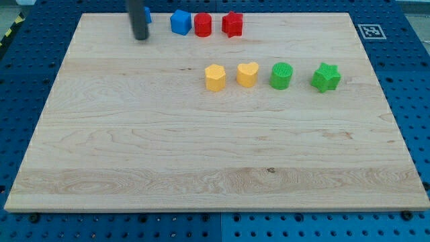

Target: Slide the blue triangle to the left of the blue cube

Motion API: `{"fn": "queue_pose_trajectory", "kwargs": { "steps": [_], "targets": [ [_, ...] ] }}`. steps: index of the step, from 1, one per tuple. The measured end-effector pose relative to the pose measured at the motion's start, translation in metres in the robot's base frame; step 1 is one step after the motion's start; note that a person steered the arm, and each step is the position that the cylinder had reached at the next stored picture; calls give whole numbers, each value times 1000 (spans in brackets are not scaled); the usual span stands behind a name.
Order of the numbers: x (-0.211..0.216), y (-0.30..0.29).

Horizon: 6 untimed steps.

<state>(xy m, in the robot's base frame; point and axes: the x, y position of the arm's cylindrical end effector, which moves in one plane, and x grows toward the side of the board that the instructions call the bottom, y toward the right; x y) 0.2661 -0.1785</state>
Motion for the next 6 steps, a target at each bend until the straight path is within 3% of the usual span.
{"fn": "queue_pose_trajectory", "kwargs": {
  "steps": [1, 2, 6],
  "targets": [
    [-35, -37],
    [-72, -37],
    [-71, 13]
  ]
}}
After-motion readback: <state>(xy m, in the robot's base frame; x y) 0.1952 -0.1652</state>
